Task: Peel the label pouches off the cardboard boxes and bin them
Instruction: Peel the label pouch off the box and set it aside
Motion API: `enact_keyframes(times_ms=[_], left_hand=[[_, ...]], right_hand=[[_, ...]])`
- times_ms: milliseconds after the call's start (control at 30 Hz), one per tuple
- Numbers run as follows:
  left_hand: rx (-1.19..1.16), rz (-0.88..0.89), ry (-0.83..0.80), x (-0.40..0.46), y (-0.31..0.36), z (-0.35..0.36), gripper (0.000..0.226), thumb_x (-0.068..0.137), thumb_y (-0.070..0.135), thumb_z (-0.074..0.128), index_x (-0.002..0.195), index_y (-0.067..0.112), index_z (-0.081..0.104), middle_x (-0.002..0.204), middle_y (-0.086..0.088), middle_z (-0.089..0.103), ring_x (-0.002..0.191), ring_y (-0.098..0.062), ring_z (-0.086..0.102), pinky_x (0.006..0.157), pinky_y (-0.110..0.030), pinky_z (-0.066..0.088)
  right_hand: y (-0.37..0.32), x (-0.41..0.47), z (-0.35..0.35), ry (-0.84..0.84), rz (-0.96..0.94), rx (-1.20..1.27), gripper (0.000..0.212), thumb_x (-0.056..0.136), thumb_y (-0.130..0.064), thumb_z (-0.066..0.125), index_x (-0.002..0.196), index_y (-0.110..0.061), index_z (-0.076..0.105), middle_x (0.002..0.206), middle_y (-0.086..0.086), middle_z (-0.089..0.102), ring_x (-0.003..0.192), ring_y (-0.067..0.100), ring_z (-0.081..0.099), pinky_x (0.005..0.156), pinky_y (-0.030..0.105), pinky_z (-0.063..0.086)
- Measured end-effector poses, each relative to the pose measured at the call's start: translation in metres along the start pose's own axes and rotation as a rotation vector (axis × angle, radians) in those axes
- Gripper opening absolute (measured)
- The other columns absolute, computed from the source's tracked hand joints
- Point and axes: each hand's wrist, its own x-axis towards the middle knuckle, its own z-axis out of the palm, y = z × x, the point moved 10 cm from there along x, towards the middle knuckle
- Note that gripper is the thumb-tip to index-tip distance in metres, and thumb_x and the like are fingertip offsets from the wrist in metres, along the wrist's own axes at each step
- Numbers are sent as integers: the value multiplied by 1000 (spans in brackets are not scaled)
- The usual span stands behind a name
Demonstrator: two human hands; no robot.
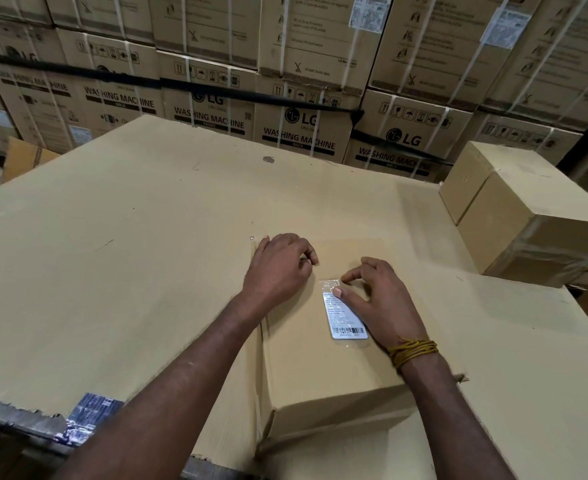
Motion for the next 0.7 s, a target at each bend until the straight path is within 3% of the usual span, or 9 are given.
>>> enact_keyframes(times_ms=[100,233,400,500,567,633,700], left_hand=[[-9,-2,-1,0,0,0,20,89,17,50,88,35,57,112,10,61,119,-11,49,117,-40,21],[3,-1,-1,0,1,1,19,89,17,51,88,35,58,113,9,61,119,-11,49,116,-40,22],[0,-7,-3,0,0,1,20,90,18,50,88,36,58,115,10,61,120,-11,49,117,-41,21],[0,-3,-2,0,0,1,20,90,18,50,87,37,56,114,10,61,121,-10,48,117,-41,21],[3,-4,-6,0,-1,1,20,90,18,50,87,37,55,115,9,61,121,-11,48,117,-39,20],[1,-10,-9,0,-3,1,20,90,18,49,88,36,56,115,9,61,121,-11,49,117,-39,19],[2,-13,-9,0,-4,1,20,90,18,49,90,34,60,116,9,61,122,-12,49,117,-39,19]], right_hand=[[1,-1,-1,1,14,10,16,88,-37,71,90,-23,63,129,-4,49,118,2,45,85,18,36],[-3,-1,-3,6,-21,0,25,88,-36,71,106,-22,63,123,-8,45,100,-10,38,80,-4,28],[2,0,-2,-1,35,32,18,87,-35,73,92,-19,66,122,-9,43,96,-6,45,77,-4,30],[-2,-1,0,-24,2,19,24,89,-38,69,109,-26,63,132,-7,43,114,5,49,87,6,37],[-5,-2,7,-91,-11,-13,36,93,-40,63,128,-37,57,150,-3,33,134,14,41,107,32,39],[-8,-2,10,-132,-8,-32,31,97,-39,58,127,-41,57,158,-2,26,143,15,30,117,46,28],[-12,-1,10,-127,-14,-17,20,98,-36,57,117,-40,61,156,-1,30,146,11,21,118,48,23]])
